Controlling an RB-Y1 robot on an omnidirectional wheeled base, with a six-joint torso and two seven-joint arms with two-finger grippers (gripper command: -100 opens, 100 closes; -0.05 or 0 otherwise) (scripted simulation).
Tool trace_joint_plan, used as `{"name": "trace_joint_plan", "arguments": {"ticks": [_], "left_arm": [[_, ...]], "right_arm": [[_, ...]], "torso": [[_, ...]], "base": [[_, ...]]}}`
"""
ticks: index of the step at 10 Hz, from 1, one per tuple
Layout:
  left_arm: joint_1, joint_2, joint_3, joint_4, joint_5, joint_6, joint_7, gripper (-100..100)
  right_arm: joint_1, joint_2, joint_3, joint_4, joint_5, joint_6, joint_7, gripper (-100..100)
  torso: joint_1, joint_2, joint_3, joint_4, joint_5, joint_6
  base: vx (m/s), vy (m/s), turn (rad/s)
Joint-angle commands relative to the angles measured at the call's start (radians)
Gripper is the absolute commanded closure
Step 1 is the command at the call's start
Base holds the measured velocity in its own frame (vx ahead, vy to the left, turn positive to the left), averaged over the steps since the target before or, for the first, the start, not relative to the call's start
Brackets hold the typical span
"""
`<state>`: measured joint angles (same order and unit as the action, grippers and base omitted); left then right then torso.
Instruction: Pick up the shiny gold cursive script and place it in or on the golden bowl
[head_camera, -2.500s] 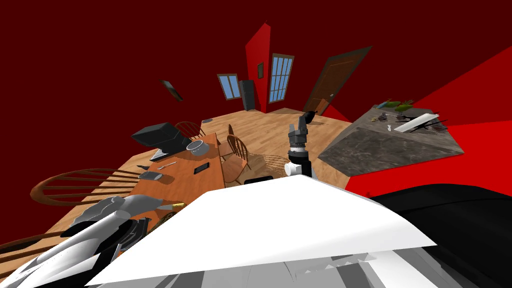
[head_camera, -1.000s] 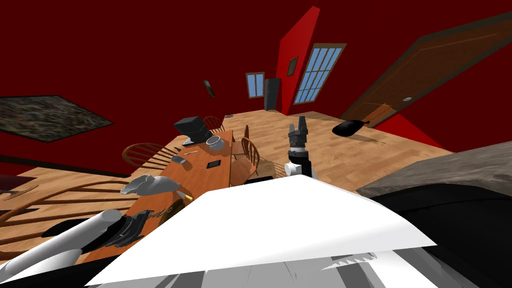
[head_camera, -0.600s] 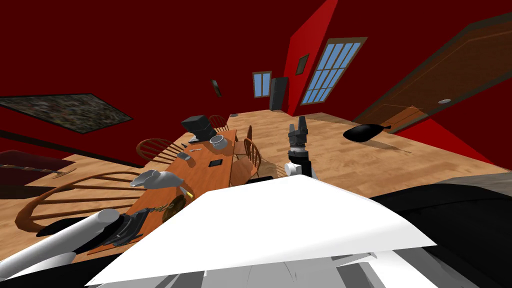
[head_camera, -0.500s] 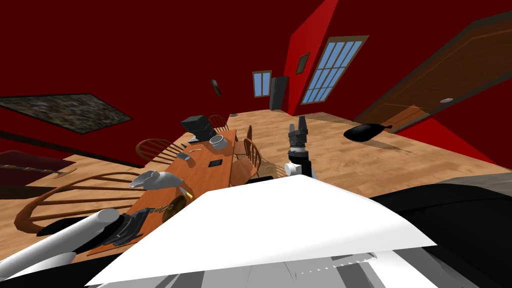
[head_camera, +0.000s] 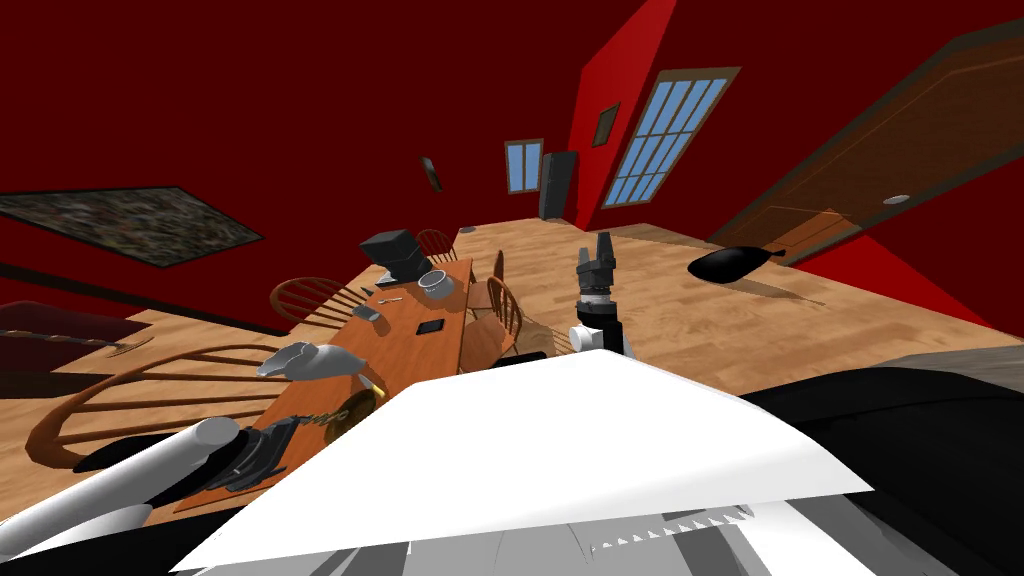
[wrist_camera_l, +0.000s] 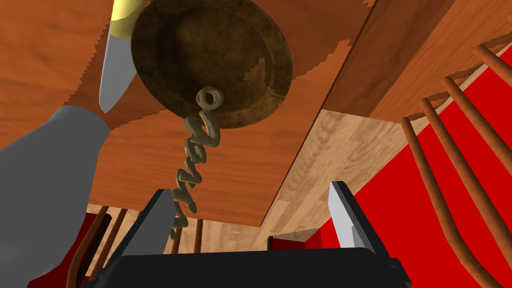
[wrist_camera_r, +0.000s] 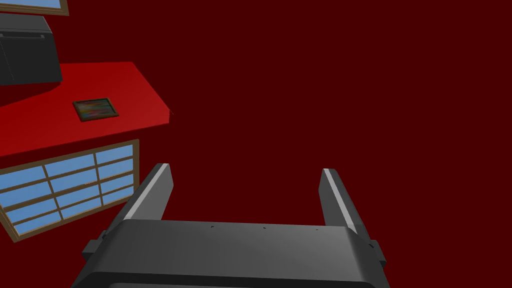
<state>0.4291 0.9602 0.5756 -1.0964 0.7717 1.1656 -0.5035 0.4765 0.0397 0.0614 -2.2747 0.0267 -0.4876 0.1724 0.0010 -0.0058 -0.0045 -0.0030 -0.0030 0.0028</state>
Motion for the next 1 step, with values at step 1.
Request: {"name": "trace_joint_plan", "arguments": {"ticks": [1], "left_arm": [[0.0, 0.0, 0.0, 0.0, 0.0, 0.0, 0.0, 0]], "right_arm": [[0.0, 0.0, 0.0, 0.0, 0.0, 0.0, 0.0, 0]], "torso": [[0.0, 0.0, 0.0, 0.0, 0.0, 0.0]], "base": [[0.0, 0.0, 0.0]]}}
